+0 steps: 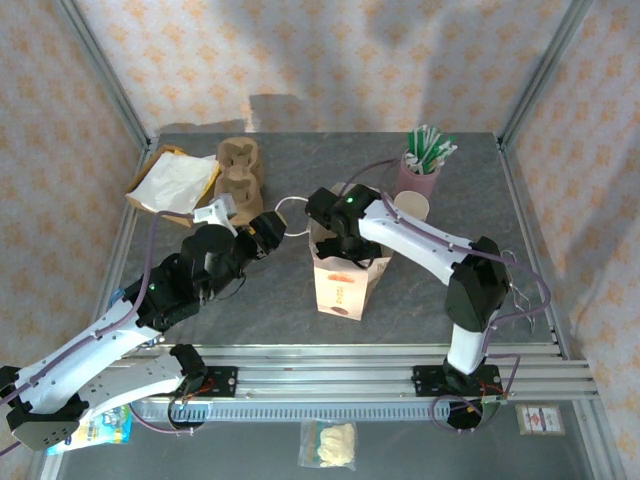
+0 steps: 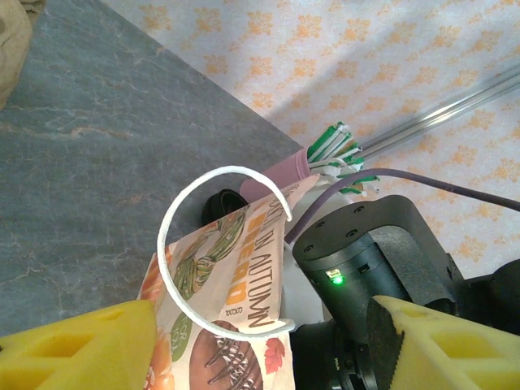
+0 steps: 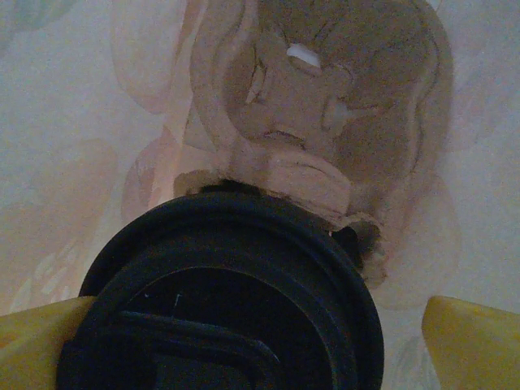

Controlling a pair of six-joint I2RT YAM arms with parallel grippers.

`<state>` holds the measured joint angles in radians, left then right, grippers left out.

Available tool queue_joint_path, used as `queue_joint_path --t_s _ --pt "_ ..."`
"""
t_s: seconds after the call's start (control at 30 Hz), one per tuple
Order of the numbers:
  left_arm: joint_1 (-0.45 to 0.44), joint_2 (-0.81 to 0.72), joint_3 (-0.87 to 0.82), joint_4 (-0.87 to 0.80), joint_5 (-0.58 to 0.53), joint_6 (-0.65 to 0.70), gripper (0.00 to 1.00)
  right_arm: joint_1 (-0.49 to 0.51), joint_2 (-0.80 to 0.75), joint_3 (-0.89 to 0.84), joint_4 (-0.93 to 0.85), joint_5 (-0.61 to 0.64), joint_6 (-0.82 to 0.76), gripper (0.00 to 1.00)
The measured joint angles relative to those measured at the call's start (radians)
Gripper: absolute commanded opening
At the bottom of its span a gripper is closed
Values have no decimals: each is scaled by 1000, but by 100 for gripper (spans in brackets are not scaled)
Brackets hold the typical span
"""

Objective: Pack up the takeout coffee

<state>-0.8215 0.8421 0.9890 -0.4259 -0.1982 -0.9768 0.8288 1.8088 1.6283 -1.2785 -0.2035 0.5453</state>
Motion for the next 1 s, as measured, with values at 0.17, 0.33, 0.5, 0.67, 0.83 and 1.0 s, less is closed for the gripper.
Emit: queue_joint_path --t_s 0.17,0.33,0.5,0.67,0.83,1.0 --pt "0 2 16 -14 -5 0 70 0 -15 6 -1 6 0 100" --pt "0 3 25 -21 -18 0 70 2 -37 20 -5 16 1 100" --pt "0 9 26 -24 -18 0 70 2 -49 53 -8 17 4 100" --pt "0 13 26 -27 -18 0 70 2 -50 90 -8 17 4 100" --pt "0 18 26 -28 -18 1 70 4 -50 97 -8 17 4 100" --pt "0 20 26 -27 -18 3 70 10 -50 97 -8 17 4 100"
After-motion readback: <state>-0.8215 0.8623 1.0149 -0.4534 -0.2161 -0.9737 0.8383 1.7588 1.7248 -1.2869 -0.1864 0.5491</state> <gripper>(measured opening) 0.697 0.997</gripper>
